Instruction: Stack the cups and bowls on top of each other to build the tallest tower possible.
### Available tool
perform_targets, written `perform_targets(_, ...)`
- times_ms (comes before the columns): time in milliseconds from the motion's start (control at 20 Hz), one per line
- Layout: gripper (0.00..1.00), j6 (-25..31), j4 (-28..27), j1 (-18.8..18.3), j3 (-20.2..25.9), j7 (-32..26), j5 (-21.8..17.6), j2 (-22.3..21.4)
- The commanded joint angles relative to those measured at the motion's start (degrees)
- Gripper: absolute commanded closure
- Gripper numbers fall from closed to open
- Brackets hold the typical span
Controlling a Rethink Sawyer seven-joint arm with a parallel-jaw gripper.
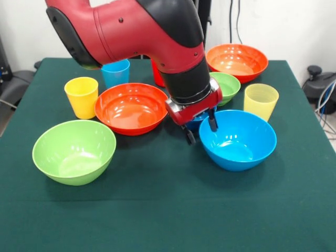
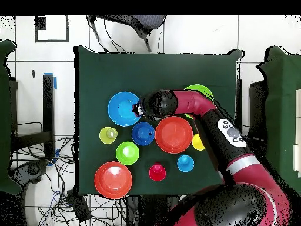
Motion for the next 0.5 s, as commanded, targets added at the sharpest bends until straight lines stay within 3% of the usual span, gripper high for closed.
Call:
perform_targets(50,0.00,5.56,-1.33,2.23,-4.24,-1.85,-1.26,4.00)
perform_targets(500,0.00,1.45,-0.10,1.09,-2.90,-0.14,-0.04,4.89)
